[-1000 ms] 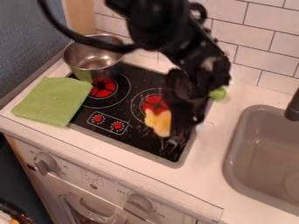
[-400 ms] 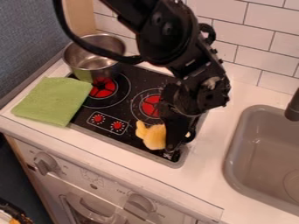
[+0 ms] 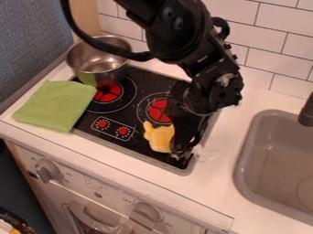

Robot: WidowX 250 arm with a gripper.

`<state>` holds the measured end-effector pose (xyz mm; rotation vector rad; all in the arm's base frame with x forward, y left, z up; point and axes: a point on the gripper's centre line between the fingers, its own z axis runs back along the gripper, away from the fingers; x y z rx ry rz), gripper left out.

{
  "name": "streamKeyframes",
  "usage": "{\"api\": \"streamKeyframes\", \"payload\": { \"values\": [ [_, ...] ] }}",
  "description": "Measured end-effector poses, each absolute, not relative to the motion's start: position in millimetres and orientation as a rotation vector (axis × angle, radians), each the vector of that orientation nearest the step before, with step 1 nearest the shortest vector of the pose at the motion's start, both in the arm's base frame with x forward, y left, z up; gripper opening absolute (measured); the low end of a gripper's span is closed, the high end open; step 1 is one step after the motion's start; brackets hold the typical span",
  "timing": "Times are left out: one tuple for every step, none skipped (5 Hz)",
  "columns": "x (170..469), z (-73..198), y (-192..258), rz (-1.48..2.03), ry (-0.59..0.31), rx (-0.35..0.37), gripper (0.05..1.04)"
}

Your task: Move yellow plush to the bottom of right burner

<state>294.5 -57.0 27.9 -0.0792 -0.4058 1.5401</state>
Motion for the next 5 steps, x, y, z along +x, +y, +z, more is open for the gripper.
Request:
{"api": "streamKeyframes", "payload": {
  "values": [
    [296.4,37.1,-54.2,1.546,-0.379,-0.079,1.001],
    [302.2,61.2,-57.3,1.536,-0.390,-0.128,1.001],
    [307.0,94.6,-58.1,1.516,-0.337,-0.174,1.001],
    [301.7,130.1,-60.5,1.491,-0.348,-0.243,1.001],
    [296.4,144.2,-57.0,1.456,-0.318,-0.259,1.001]
  ]
}}
